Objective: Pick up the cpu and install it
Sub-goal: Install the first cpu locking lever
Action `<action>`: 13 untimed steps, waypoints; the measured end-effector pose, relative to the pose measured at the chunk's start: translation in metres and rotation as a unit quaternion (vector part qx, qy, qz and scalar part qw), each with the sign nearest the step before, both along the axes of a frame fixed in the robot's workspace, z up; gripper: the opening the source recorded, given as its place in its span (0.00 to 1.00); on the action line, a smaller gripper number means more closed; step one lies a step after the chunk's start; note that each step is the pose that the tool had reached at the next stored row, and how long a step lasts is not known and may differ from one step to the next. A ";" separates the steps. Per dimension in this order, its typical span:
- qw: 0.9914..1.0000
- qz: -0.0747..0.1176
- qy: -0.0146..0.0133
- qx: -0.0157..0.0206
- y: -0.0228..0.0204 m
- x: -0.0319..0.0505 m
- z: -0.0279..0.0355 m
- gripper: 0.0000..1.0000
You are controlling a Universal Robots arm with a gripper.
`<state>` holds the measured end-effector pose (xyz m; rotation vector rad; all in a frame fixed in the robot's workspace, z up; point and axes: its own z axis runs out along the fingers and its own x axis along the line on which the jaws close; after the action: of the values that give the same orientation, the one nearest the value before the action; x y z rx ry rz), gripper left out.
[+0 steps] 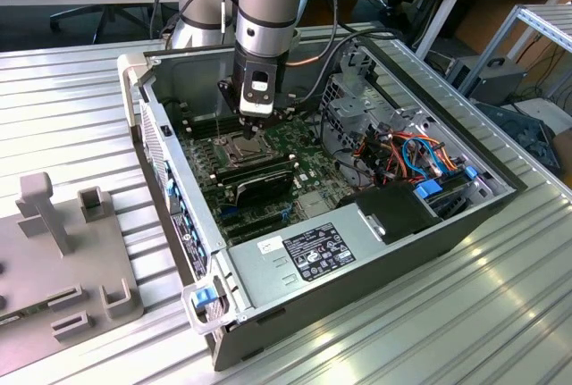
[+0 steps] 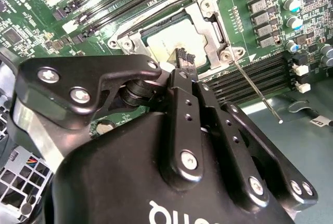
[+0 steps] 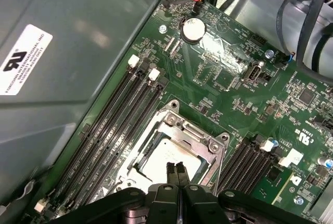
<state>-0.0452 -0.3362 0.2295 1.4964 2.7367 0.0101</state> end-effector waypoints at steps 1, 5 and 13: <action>1.000 0.000 0.000 0.000 0.0000 0.0000 0.0000 0.11; 1.000 0.030 0.000 0.000 0.0000 0.0000 0.0000 0.11; 0.996 0.090 0.000 0.000 0.0000 0.0000 0.0000 0.11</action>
<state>-0.0452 -0.3362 0.2295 1.2448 2.8604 0.0134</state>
